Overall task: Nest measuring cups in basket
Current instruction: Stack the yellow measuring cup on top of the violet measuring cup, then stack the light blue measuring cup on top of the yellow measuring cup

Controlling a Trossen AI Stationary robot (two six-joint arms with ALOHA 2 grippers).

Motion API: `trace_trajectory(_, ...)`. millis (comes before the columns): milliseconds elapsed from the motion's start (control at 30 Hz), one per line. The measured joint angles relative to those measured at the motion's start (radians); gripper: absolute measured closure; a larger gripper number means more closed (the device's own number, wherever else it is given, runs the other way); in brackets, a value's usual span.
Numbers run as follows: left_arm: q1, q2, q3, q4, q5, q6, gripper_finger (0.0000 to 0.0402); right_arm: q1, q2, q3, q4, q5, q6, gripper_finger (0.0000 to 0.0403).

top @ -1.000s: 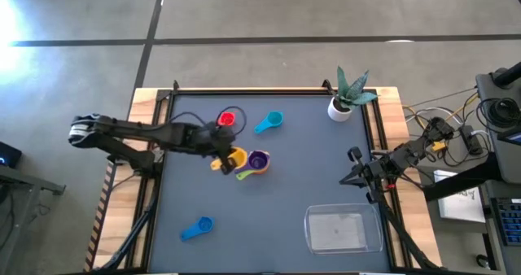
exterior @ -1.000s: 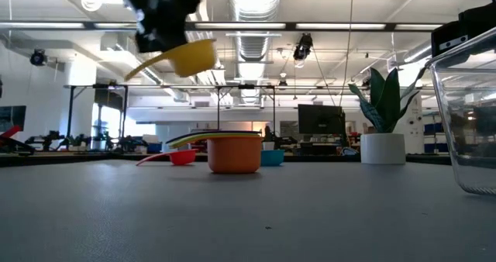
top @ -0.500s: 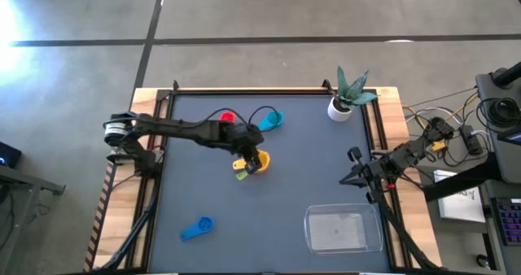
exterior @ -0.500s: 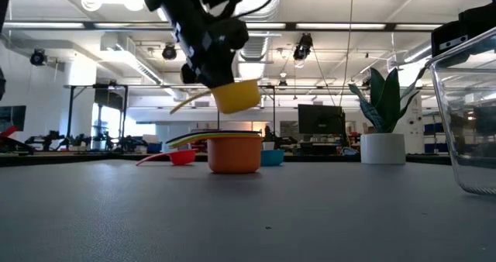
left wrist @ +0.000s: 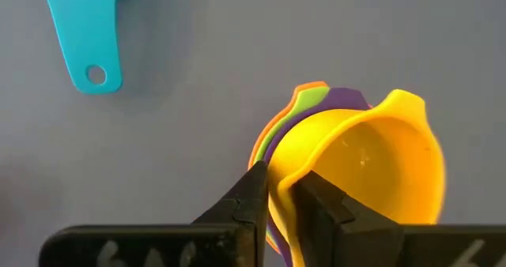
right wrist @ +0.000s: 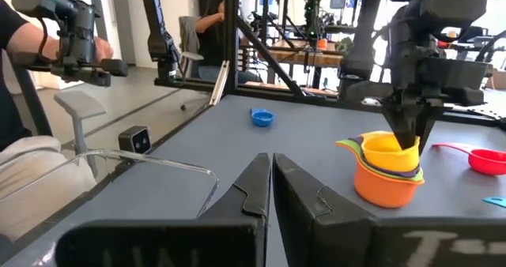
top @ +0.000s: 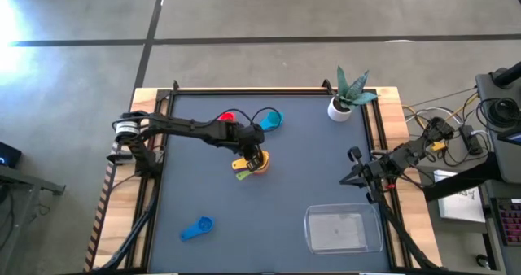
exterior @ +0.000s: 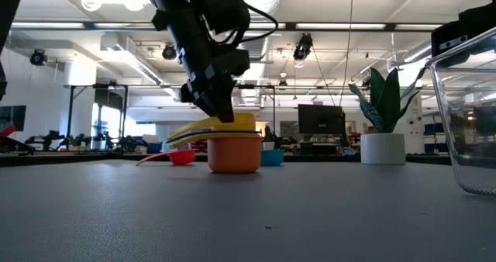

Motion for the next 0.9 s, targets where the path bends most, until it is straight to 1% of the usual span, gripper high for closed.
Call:
trace_trajectory(300,-0.001,-0.038,0.000,0.001,-0.001,0.080,0.0303,0.000,0.000,0.000,0.000,0.000,0.000,0.0394)
trace_trajectory(500,-0.005,-0.114,0.000,0.001,-0.002,0.197,0.0255,0.000,0.000,0.000,0.000,0.000,-0.025,0.0394)
trace_trajectory(633,-0.006,-0.200,0.000,0.017,-0.003,0.250,0.0229,0.000,0.000,-0.001,0.007,0.000,-0.031,0.0394)
trace_trajectory(733,-0.005,-0.290,-0.002,0.062,-0.029,0.283,0.0219,0.000,0.000,-0.001,0.011,0.001,-0.032,0.0394)
trace_trajectory(800,-0.008,-0.356,-0.027,0.122,-0.034,0.297,0.0217,0.000,0.000,-0.002,0.015,0.001,-0.033,0.0394)
trace_trajectory(900,-0.024,-0.463,-0.121,0.271,-0.034,0.310,0.0217,0.000,0.000,-0.002,0.015,0.001,-0.034,0.0394)
